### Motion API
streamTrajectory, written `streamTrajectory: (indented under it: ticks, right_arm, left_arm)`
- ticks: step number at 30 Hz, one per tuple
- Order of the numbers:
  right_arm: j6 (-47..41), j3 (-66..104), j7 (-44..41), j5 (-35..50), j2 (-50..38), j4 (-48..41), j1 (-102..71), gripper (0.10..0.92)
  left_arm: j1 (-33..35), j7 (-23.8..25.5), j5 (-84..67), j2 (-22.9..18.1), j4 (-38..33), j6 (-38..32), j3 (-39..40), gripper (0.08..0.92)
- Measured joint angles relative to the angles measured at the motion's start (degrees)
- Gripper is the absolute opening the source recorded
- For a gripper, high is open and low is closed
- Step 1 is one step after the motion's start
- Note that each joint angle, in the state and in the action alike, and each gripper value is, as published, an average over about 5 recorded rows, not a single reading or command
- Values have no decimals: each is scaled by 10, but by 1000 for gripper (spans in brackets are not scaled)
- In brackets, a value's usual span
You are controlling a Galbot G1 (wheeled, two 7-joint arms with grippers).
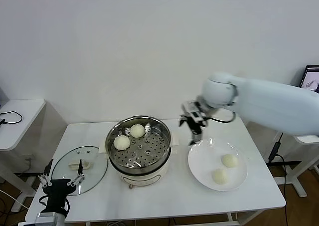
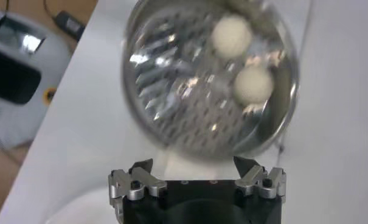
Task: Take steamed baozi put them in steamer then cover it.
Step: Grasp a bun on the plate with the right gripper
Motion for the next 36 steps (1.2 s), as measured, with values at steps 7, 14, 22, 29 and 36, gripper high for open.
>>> streamTrajectory:
  ticks: [7, 14, 22, 29, 36]
  right_arm:
    - [22, 27, 0, -75, -82, 29, -72, 823]
    - [37, 88, 10, -140, -118, 27, -174, 823]
    - [43, 155, 20, -190, -128, 7, -282, 823]
    - [47, 195, 28, -214, -122, -14, -345, 823]
    - [46, 221, 40, -228, -107, -36, -384, 822]
  left_arm:
    - [2, -1, 5, -3, 6, -1, 4, 823]
    - [5, -1, 8, -4, 13, -1, 3, 823]
    - [9, -1, 9, -5, 19, -3, 1, 823]
    - [11, -1, 10, -7, 21, -4, 1, 823]
    - [7, -1, 11, -7, 24, -4, 1, 823]
